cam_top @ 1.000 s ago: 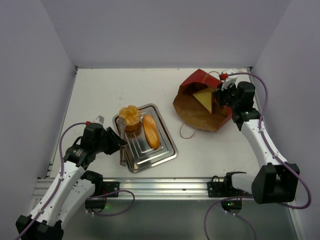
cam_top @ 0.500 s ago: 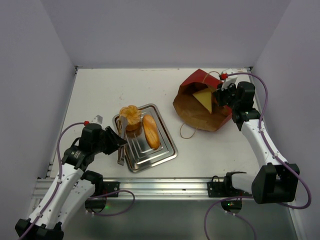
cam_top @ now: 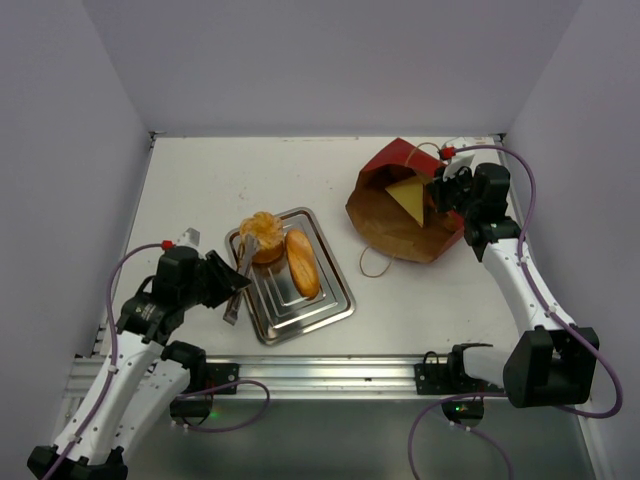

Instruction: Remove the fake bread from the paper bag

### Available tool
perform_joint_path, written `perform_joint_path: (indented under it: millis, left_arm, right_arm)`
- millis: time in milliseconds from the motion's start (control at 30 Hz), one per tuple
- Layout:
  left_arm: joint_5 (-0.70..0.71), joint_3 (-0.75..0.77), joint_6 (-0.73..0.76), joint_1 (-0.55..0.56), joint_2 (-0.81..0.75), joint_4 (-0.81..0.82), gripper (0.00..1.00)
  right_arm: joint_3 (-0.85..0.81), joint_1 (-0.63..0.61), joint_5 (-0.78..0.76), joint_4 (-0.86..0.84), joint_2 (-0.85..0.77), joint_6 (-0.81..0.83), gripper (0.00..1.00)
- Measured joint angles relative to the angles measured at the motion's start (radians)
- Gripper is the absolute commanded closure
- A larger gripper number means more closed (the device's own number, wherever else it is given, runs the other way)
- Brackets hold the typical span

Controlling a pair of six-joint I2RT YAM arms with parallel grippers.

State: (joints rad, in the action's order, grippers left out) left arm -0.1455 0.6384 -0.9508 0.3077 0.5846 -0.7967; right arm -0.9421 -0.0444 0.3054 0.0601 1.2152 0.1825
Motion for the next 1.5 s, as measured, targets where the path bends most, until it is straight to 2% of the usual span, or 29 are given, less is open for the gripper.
perform_joint_path:
  millis: [667, 967, 1067, 1233, 1367, 1500]
  left_arm:
    - [0.054, 0.089, 0.001, 0.0, -0.019, -0.095, 0.53]
    - [0.067, 0.24, 0.077, 0.0, 0.022, -0.126, 0.55]
    - [0.014, 0.274, 0.131, 0.0, 0.057, -0.097, 0.59]
    - [-0.132, 0.276, 0.211, 0.003, 0.131, -0.006, 0.61]
    - [-0.191, 0.265, 0.229, 0.066, 0.164, 0.078, 0.61]
    - [-0.213, 0.22, 0.206, 0.238, 0.203, 0.214, 0.61]
  right_arm:
    - [0.0, 0.0, 0.0, 0.0, 0.0, 0.0, 1.0]
    - [0.0, 0.0, 0.001, 0.0, 0.0, 0.0, 1.0]
    - [0.0, 0.0, 0.004, 0.002, 0.0, 0.001, 1.0]
    - [0.0, 0.0, 0.047, 0.025, 0.0, 0.018, 1.0]
    - [-0.001, 0.0, 0.066, 0.04, 0.0, 0.026, 1.0]
    - [-0.004, 0.001, 0.082, 0.048, 0.005, 0.028, 1.0]
